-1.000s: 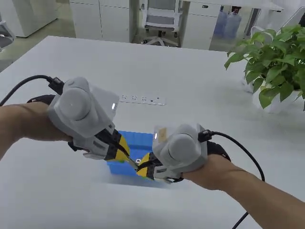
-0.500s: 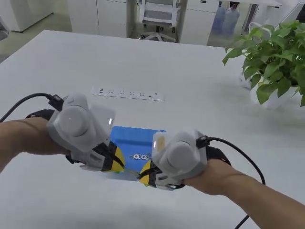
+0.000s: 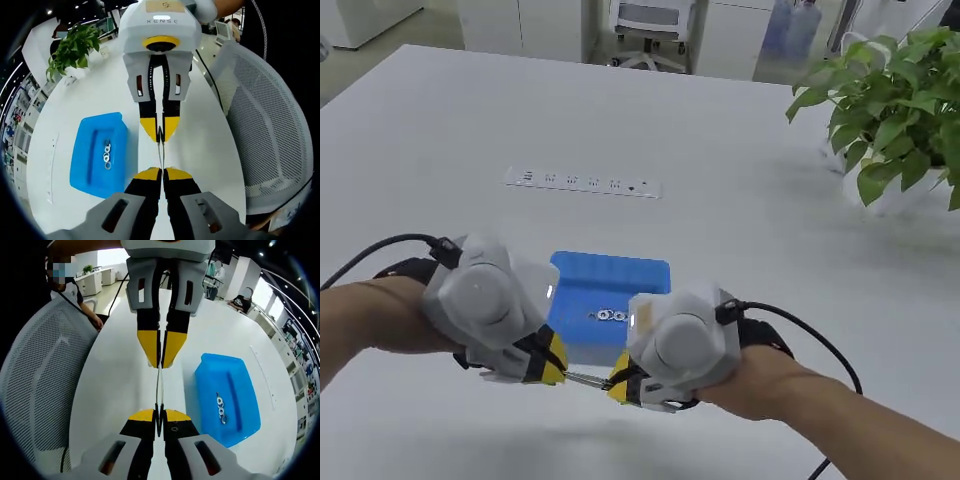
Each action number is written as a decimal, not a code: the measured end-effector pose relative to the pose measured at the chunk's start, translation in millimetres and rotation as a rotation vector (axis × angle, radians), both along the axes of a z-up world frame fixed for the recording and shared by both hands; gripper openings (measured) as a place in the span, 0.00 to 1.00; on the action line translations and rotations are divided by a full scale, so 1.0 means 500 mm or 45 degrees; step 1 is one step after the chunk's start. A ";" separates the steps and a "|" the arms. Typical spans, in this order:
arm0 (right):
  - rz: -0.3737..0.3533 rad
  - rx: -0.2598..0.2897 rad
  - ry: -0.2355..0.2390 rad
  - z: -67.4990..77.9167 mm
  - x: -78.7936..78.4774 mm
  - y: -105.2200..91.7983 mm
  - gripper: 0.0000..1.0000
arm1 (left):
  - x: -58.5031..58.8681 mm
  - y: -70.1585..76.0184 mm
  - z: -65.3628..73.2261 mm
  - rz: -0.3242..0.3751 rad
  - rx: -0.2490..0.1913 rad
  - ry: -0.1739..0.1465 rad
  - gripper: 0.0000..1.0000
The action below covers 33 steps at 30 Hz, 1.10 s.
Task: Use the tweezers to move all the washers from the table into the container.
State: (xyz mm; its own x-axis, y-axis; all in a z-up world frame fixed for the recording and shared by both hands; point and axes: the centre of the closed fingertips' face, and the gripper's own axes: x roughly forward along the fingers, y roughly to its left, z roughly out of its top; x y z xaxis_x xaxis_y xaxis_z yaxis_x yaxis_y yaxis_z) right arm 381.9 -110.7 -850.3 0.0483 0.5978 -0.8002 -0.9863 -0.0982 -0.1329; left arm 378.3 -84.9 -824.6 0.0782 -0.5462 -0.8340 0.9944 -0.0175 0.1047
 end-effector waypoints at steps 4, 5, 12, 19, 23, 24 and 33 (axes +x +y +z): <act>0.002 -0.015 0.003 -0.013 -0.007 -0.001 0.06 | -0.006 0.001 -0.020 0.002 0.013 0.012 0.06; 0.004 -0.018 0.001 -0.016 -0.009 -0.002 0.06 | -0.008 0.001 -0.024 0.001 0.018 0.012 0.06; -0.019 -0.028 0.051 -0.040 -0.022 -0.012 0.07 | -0.017 -0.005 -0.053 -0.001 0.023 0.041 0.06; -0.022 -0.049 0.068 -0.056 -0.027 -0.018 0.07 | -0.021 -0.010 -0.076 -0.002 0.026 0.068 0.06; -0.013 -0.061 0.088 -0.067 -0.038 -0.018 0.07 | -0.031 -0.009 -0.087 -0.001 0.029 0.089 0.06; -0.009 -0.065 0.087 -0.070 -0.041 -0.018 0.07 | -0.034 -0.009 -0.090 0.002 0.026 0.092 0.06; 0.000 -0.066 0.098 -0.082 -0.051 -0.012 0.09 | -0.047 -0.001 -0.111 0.015 0.042 0.103 0.06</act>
